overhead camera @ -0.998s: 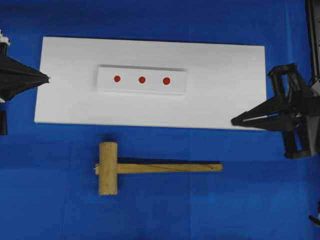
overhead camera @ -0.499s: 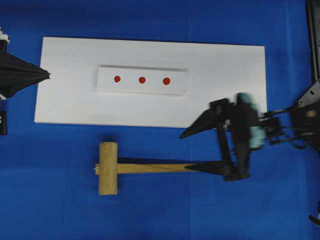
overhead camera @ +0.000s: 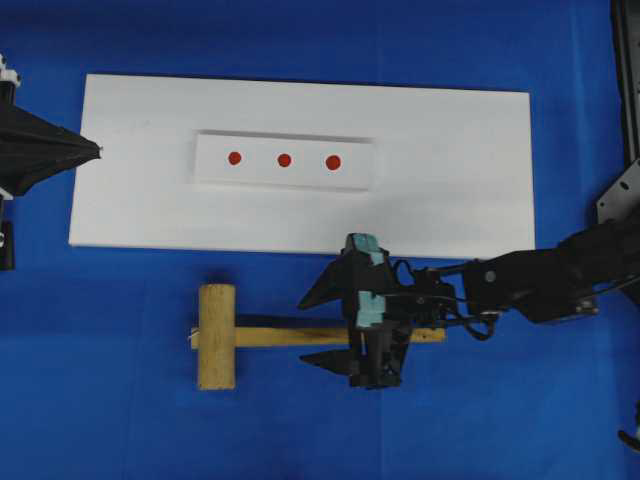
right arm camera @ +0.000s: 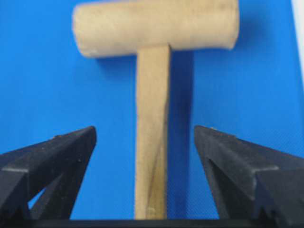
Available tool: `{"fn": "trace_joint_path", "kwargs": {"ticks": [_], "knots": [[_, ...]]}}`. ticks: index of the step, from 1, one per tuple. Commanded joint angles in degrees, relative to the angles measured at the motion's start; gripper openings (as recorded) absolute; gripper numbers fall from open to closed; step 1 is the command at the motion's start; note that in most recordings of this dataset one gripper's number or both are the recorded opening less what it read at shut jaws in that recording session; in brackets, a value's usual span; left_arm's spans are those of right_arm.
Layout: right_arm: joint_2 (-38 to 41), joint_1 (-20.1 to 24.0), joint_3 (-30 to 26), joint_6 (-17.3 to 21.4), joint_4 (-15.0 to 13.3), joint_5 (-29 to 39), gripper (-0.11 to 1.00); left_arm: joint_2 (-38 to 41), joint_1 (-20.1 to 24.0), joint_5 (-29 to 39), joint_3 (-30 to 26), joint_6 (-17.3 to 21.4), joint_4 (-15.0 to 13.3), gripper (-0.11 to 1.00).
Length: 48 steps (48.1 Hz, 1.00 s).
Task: Hit the mark with a hammer.
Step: 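Close the right gripper on the handle and lift the mallet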
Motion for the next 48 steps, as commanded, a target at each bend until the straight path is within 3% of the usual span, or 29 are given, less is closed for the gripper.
{"fn": "trace_joint_path", "kwargs": {"ticks": [1, 20, 23, 30, 34, 48], "knots": [[1.1, 0.7, -2.3, -0.2, 0.9, -0.3, 0.88, 0.3, 0.2, -0.4, -0.6, -0.2, -0.1, 0.0], [5.7, 1.5, -4.0, -0.4, 1.8, -0.5, 0.84, 0.3, 0.2, -0.4, -0.5, -0.2, -0.1, 0.0], [6.2, 1.4, -4.0, -0.8, 1.8, -0.5, 0.74, 0.3, 0.1, -0.3, -0.4, -0.2, -0.2, 0.0], [6.1, 1.2, -3.6, -1.5, 1.8, -0.6, 0.3, 0.2, 0.1, -0.3, -0.4, -0.3, -0.1, 0.0], [5.8, 1.2, -3.8, -1.6, 1.8, -0.7, 0.12, 0.2, 0.1, -0.3, -0.4, -0.3, -0.1, 0.0], [-0.8, 1.2, -2.8, -1.7, 1.7, -0.4, 0.1, 0.2, 0.1, -0.3, -0.4, -0.4, -0.1, 0.0]]}}
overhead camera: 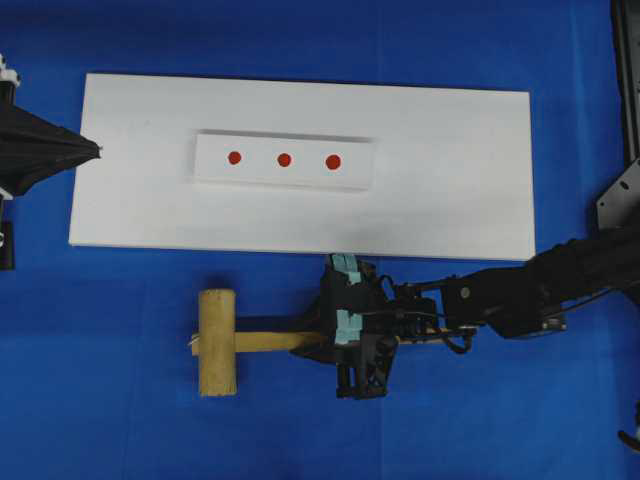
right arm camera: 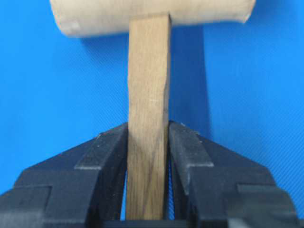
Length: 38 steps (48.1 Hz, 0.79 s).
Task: Hit the mark with a hammer.
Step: 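Close the right gripper on the handle and lift the mallet, then carry the mallet over the white board with the right gripper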
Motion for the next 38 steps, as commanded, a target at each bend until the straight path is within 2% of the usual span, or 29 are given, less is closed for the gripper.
{"fn": "trace_joint_path", "kwargs": {"ticks": [1, 9, 22, 33, 38], "knots": [[-5.3, 0.2, 0.0, -0.1, -0.1, -0.2, 0.1, 0.2, 0.1, -0.3, -0.5, -0.3, 0.0, 0.0], [-11.2, 0.3, 1.4, -0.8, -0.4, 1.1, 0.1, 0.2, 0.2, -0.4, -0.4, -0.3, 0.0, 0.0], [-21.6, 0.4, 1.5, -3.8, -0.4, 10.0, 0.1, 0.2, 0.1, -0.3, -0.4, -0.3, 0.0, 0.0], [-22.9, -0.4, 1.8, -4.4, -0.4, 10.2, 0.1, 0.2, 0.1, -0.3, -0.4, -0.3, -0.1, 0.0], [-22.9, -2.5, 2.2, -4.8, -0.6, 10.2, 0.1, 0.2, 0.1, -0.3, -0.4, -0.3, -0.1, 0.0]]}}
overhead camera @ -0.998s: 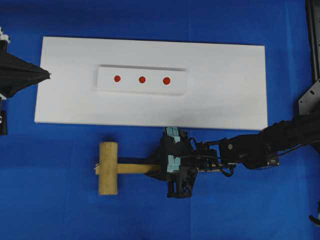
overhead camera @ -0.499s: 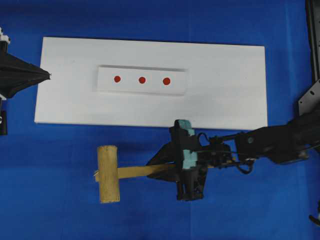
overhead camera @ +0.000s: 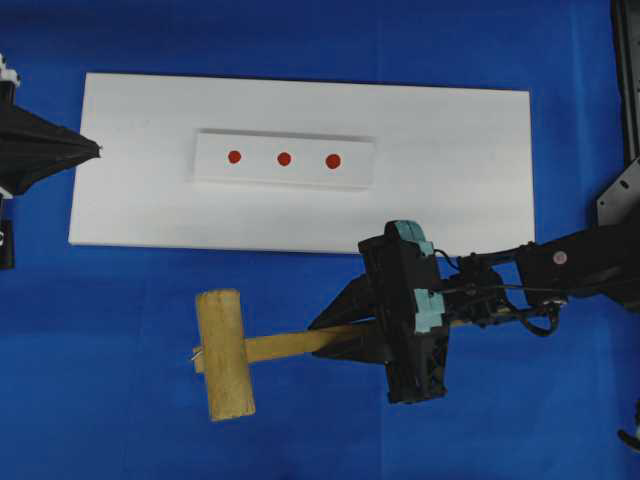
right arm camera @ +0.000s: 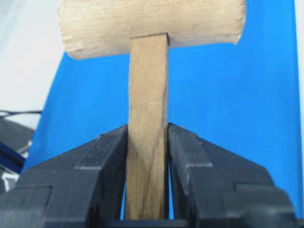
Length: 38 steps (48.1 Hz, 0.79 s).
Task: Hit the mark with a hammer.
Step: 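Carry the mallet over the white board with the right gripper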
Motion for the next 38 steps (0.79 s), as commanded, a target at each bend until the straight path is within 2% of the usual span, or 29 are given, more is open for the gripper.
{"fn": "trace_joint_path", "kwargs": {"ticks": [1, 9, 23, 29, 38], "knots": [[-1.6, -2.4, -0.6, -0.5, -0.4, -0.4, 0.1, 0.2, 0.1, -0.3, -0.5, -0.1, 0.0, 0.0], [-1.8, -7.0, -0.6, -3.3, -2.4, -0.2, 0.1, 0.3, 0.1, -0.4, -0.5, -0.1, -0.1, 0.0], [-2.2, -15.8, -0.5, -9.6, -2.5, -0.4, 0.1, 0.2, 0.1, -0.3, -0.5, -0.2, -0.1, 0.0], [-2.2, -17.7, -0.7, -11.6, -2.5, -0.4, 0.1, 0.2, 0.1, -0.3, -0.5, -0.7, -0.1, 0.0], [-2.2, -18.1, -0.8, -14.3, -2.7, -1.6, 0.1, 0.2, 0.1, -0.3, -0.4, -1.7, -0.1, 0.0]]}}
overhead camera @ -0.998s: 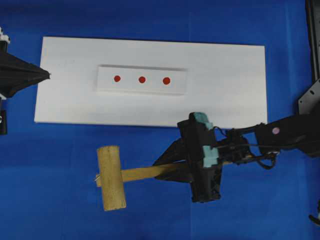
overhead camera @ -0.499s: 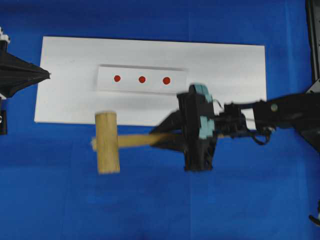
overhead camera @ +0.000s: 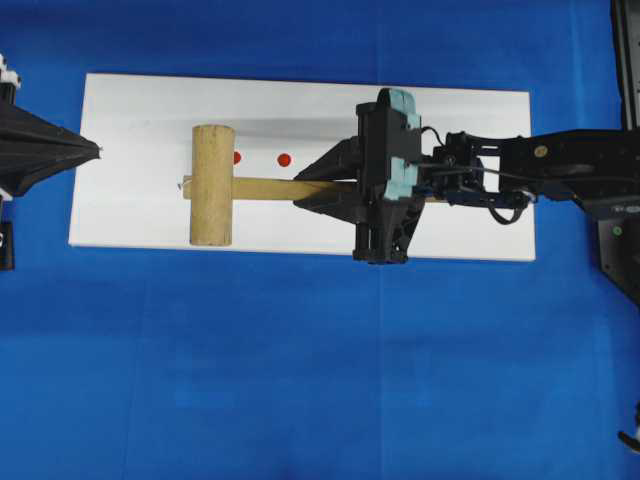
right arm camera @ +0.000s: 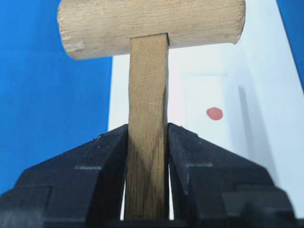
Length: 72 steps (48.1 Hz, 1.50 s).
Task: Hit the mark with a hammer.
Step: 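Carry the mallet over the white board with the right gripper, then hold the mallet raised and bring the left gripper toward its head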
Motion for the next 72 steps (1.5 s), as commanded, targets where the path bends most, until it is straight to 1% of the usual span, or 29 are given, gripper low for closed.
{"fn": "trace_joint_path", "kwargs": {"ticks": [1, 4, 9, 15, 16, 19, 26, 37, 40, 45, 54, 58, 63, 67, 68, 71, 72], "knots": [[-2.1, -0.1, -1.0, -1.5, -0.4, -1.7, 0.1, 0.2, 0.0, -0.3, -0.4, -0.3, -0.2, 0.0], [-2.1, -0.2, -1.1, -3.5, -0.9, -2.2, 0.1, 0.2, 0.0, -0.3, -0.4, -0.4, -0.2, 0.0], [-2.1, -0.3, -1.1, -8.4, -1.3, -2.7, 0.1, 0.2, 0.0, -0.3, -0.4, -0.9, -0.2, 0.0], [-2.1, -0.4, -1.1, -15.6, -1.8, -4.5, 0.1, 0.2, 0.1, -0.2, -0.4, -1.6, -0.2, 0.0], [-2.1, -0.4, -1.1, -17.6, -1.8, -5.3, 0.1, 0.2, 0.2, -0.2, -0.4, -1.8, -0.2, 0.0], [-2.1, -0.4, -1.0, -21.6, -1.8, -7.2, 0.1, 0.2, 0.4, -0.2, -0.4, -2.0, -0.2, 0.0], [-2.1, -0.4, -0.9, -29.7, -1.5, -12.2, 0.1, 0.2, 0.5, 0.3, -0.4, -2.2, -0.2, 0.0], [-2.2, -0.4, -0.7, -38.6, -1.5, -16.0, 0.1, 0.2, 0.5, 1.0, -0.4, -2.5, -0.3, 0.0], [-2.1, -0.4, -0.6, -40.2, -1.4, -16.6, 0.1, 0.2, 0.5, 1.1, -0.4, -2.8, -0.3, 0.0], [-2.1, -0.4, -0.5, -41.7, -1.4, -17.0, 0.1, 0.2, 0.6, 1.1, -0.2, -3.6, -0.3, 0.0], [-2.1, -0.4, -0.4, -42.0, -1.2, -17.1, 0.1, 0.2, 0.6, 1.1, 0.0, -3.8, -0.4, 0.0], [-2.1, -0.4, -0.4, -42.1, -1.2, -17.2, 0.1, 0.2, 0.6, 1.1, 0.0, -4.7, -0.4, 0.0], [-2.1, -0.4, -0.4, -42.6, -1.2, -17.4, 0.1, 0.3, 1.1, 1.1, 0.1, -7.6, -0.4, 0.0], [-2.1, -0.4, -0.4, -43.4, -1.2, -17.5, 0.1, 0.4, 1.4, 1.6, 0.2, -10.8, -0.4, 0.02], [-2.2, -0.4, -0.4, -43.7, -1.3, -17.5, 0.1, 0.4, 1.6, 1.7, 0.2, -11.7, -0.4, 0.04], [-2.1, -0.4, -0.4, -44.1, -1.2, -17.8, 0.1, 0.4, 1.8, 1.9, 0.3, -14.5, -0.4, 0.16], [-2.1, -0.4, -0.4, -44.2, -1.3, -17.8, 0.1, 0.4, 1.9, 1.9, 0.3, -16.0, -0.4, 0.21]]}}
